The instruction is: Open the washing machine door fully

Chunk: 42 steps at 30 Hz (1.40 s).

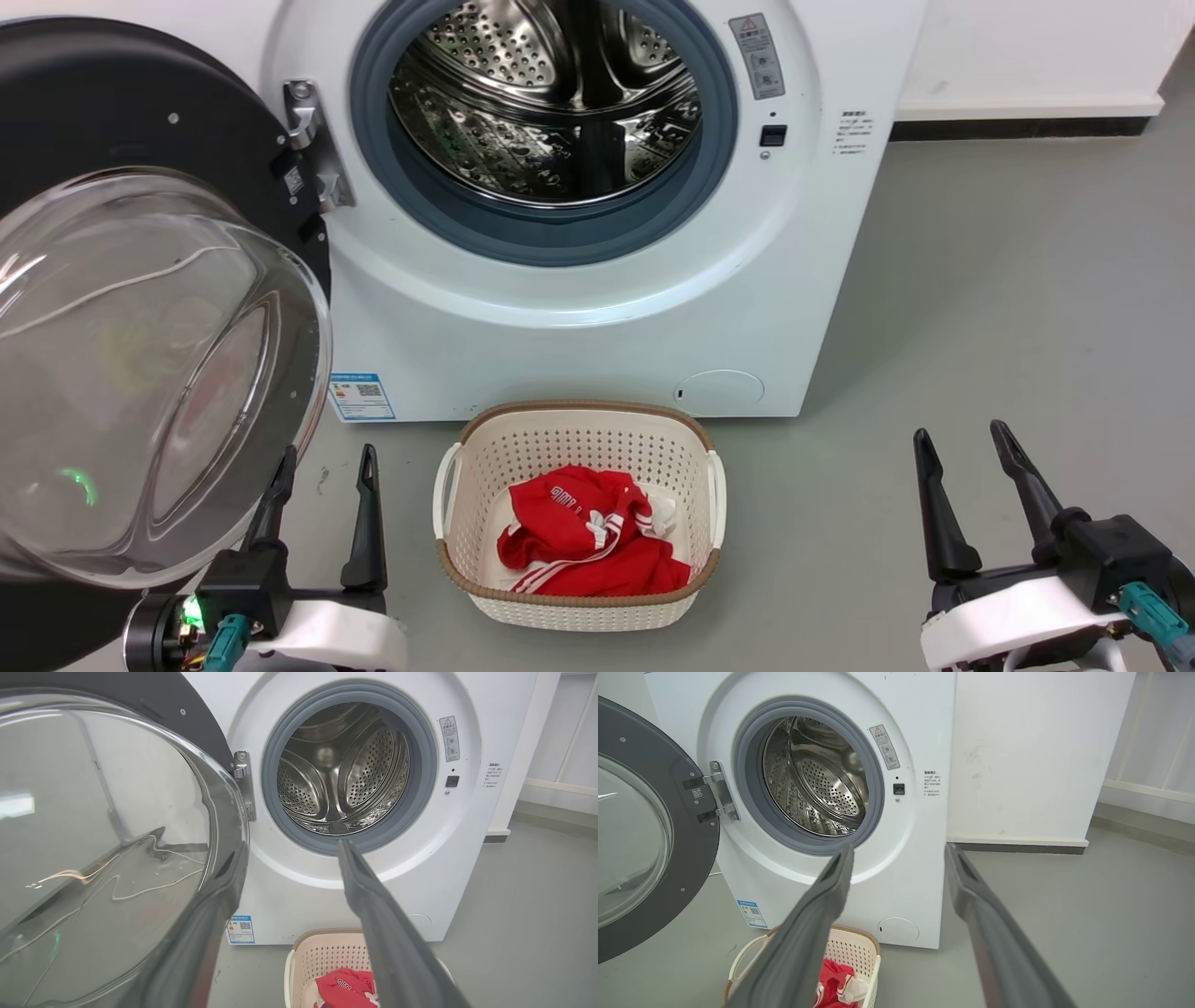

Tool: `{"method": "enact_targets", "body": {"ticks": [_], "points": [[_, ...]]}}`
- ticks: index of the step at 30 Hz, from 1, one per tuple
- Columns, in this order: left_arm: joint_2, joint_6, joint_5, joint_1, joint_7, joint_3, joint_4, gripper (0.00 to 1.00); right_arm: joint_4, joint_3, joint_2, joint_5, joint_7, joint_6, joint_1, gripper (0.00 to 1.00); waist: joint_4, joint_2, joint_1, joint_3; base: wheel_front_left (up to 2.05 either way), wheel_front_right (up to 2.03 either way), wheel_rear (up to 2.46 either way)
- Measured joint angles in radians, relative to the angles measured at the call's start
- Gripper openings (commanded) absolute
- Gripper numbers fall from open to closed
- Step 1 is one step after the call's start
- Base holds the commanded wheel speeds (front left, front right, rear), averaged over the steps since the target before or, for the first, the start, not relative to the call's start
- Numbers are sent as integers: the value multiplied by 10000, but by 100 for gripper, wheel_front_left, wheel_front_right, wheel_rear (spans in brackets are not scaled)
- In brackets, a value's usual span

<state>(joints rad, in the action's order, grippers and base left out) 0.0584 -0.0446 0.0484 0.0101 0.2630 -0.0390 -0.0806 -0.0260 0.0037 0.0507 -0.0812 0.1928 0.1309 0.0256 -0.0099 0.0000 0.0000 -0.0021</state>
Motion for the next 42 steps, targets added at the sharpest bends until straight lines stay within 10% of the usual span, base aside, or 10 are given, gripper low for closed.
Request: {"method": "enact_targets", "body": {"ticks": [17, 18, 42], "points": [[15, 10, 0, -65, 0, -144, -136, 100, -111, 44, 0, -270, -31, 0, 115, 100, -257, 0, 0, 20, 0, 0, 0], [4, 8, 0, -53, -2, -136, -182, 0, -161, 42, -2, -278, -19, 2, 129, 0, -258, 0, 0, 19, 0, 0, 0], [-86, -176, 3981, 20, -1030, -293, -890, 0, -932, 44, 138, -4351, -575, 0, 110, 0, -201, 0, 0, 26, 0, 0, 0]]}}
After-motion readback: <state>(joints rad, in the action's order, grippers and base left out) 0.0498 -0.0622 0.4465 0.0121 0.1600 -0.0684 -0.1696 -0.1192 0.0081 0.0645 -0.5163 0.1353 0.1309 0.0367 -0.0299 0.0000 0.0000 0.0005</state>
